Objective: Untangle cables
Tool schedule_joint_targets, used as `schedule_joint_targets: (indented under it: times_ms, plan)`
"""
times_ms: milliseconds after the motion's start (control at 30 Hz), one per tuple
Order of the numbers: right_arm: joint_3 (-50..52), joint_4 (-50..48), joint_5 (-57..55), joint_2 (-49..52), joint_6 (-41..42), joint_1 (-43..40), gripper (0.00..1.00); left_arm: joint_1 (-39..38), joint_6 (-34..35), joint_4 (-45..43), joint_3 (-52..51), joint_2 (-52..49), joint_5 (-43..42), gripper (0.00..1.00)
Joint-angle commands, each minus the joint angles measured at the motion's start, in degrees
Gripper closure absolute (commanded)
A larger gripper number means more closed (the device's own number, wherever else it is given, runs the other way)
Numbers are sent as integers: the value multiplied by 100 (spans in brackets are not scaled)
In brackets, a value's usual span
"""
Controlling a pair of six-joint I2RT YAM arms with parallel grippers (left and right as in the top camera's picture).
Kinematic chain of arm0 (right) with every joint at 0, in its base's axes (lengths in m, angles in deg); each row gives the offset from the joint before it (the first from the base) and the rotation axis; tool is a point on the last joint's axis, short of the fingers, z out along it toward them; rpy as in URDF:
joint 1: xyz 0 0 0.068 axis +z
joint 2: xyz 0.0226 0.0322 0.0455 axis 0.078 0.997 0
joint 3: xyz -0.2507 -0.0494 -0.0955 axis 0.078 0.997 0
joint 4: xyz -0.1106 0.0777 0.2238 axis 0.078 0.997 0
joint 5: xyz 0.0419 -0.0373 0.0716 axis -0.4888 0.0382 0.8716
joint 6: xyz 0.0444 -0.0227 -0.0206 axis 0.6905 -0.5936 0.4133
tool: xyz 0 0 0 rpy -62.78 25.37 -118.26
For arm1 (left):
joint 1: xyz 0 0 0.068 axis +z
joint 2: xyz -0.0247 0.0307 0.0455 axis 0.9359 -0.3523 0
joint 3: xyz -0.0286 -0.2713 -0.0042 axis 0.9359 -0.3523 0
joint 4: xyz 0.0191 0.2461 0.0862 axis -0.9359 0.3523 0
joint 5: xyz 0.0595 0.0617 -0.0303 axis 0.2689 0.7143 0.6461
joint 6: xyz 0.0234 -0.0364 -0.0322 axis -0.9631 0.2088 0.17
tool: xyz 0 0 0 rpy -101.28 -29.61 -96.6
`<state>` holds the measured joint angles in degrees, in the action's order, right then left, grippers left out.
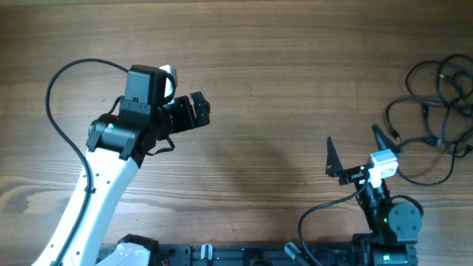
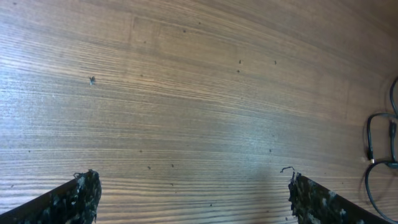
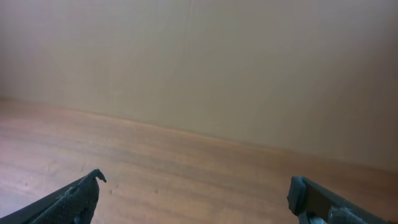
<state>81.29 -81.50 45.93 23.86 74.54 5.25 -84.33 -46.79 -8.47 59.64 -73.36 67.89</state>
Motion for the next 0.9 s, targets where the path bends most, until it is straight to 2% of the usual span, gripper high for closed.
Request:
schedule_joint_targets:
  times_ms: [0, 100, 867]
  plan:
    - [94, 225, -181, -195, -31, 2, 0, -20, -92, -15, -7, 4, 33, 0]
    - [92, 660, -199, -229, 0, 2, 1, -20, -92, -15, -7, 4, 33, 0]
    - [92, 634, -179, -201, 26, 2, 0, -20, -92, 17, -7, 4, 33, 0]
